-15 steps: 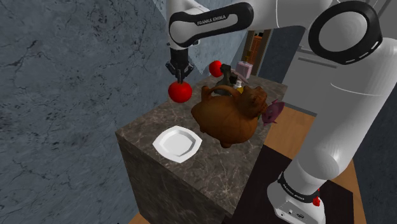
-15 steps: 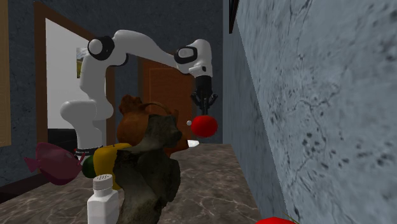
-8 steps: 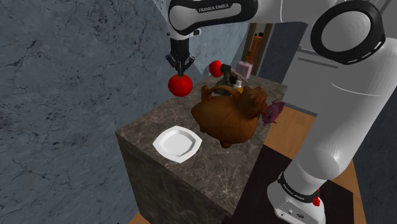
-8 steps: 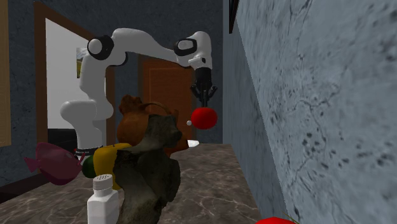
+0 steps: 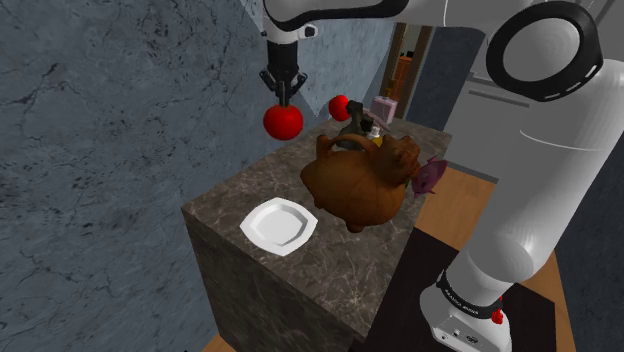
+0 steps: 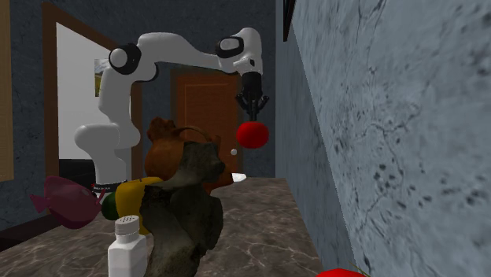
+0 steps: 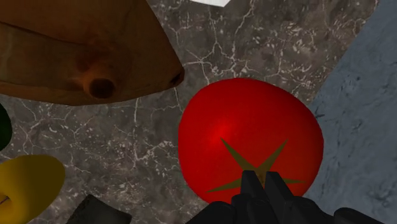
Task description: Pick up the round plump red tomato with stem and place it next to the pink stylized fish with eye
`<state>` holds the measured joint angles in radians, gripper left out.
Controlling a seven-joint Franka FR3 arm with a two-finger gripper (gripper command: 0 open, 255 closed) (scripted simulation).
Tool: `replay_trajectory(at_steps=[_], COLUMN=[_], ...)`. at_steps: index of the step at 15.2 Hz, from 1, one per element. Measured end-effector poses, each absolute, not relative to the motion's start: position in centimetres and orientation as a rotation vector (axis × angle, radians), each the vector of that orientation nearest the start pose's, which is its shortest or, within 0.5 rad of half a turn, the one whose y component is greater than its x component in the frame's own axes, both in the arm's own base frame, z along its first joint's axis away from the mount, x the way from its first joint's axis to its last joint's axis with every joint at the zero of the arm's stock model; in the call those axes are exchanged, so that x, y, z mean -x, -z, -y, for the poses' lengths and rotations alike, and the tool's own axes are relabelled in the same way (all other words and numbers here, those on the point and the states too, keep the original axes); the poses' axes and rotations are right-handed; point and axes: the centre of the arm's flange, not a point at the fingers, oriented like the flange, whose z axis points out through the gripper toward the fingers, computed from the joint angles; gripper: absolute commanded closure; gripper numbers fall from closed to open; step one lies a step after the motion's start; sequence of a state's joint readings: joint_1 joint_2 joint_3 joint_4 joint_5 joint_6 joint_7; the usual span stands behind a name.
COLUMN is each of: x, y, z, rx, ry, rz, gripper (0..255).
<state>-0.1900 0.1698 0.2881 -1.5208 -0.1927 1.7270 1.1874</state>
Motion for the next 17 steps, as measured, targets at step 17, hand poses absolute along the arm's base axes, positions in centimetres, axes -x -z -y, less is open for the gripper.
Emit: replay_trajectory(at_steps=[17], x=[-52.6], y=[-58.9], z=[11.7], rx=[2.774], ry=[0.194], rz=[-1.644], gripper=[255])
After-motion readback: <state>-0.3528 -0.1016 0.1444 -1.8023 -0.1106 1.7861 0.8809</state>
